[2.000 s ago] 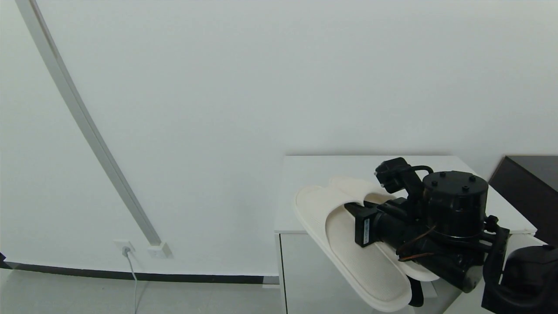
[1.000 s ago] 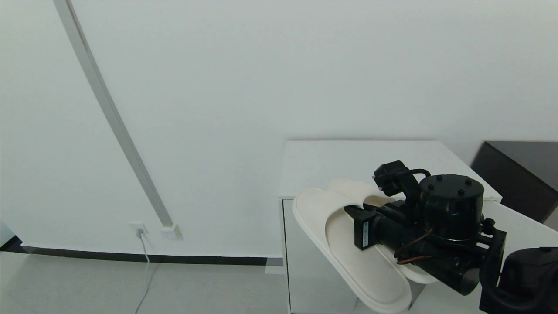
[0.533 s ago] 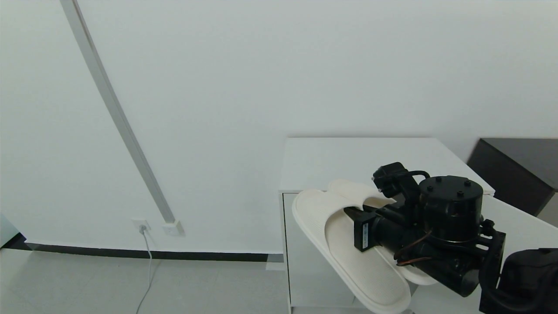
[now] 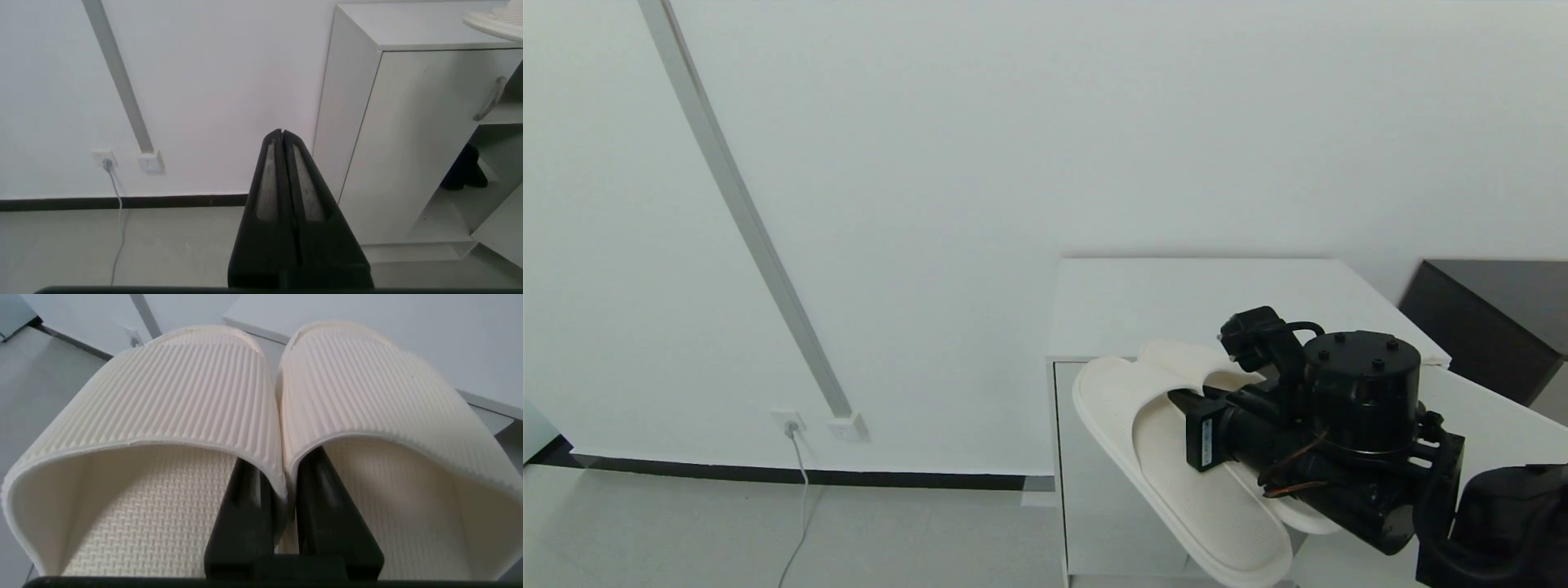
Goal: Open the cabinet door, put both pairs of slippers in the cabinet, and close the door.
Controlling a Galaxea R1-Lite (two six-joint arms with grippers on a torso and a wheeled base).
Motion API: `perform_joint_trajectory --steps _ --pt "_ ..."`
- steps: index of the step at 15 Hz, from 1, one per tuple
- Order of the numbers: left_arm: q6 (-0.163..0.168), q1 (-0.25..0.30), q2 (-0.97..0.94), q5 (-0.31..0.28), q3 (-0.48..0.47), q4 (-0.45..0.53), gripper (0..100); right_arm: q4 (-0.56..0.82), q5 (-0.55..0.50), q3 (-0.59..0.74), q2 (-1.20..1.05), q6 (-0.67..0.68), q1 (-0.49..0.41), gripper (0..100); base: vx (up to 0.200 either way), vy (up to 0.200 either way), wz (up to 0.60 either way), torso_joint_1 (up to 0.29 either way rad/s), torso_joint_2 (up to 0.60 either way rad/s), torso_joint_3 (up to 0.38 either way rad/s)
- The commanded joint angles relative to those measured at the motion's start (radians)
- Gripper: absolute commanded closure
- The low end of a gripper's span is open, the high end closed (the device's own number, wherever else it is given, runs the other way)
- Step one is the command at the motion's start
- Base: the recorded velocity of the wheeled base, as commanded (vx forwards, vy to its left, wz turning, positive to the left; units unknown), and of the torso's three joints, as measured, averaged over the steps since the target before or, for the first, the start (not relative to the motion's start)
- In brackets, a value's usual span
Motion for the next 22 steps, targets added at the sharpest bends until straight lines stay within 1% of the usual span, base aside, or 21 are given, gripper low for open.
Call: perform_joint_trajectory --steps 1,19,22 --pt "0.001 0.0 0.001 -0.001 0.0 0.001 100 -0.001 0.001 0.0 0.005 -0.001 0.003 100 0.0 -0.2 0.0 -0.002 0.0 0.002" --pt "-0.001 0.0 0.001 0.001 0.0 0.0 100 -0.001 -0.001 0.029 -0.018 -0.006 0.026 100 0.0 -0.2 0.0 0.002 0.0 0.001" --pt "-0.001 0.0 0.001 0.001 0.0 0.0 100 -0.001 -0.002 0.03 -0.027 -0.006 0.026 100 0.0 0.0 0.0 0.0 0.0 0.0"
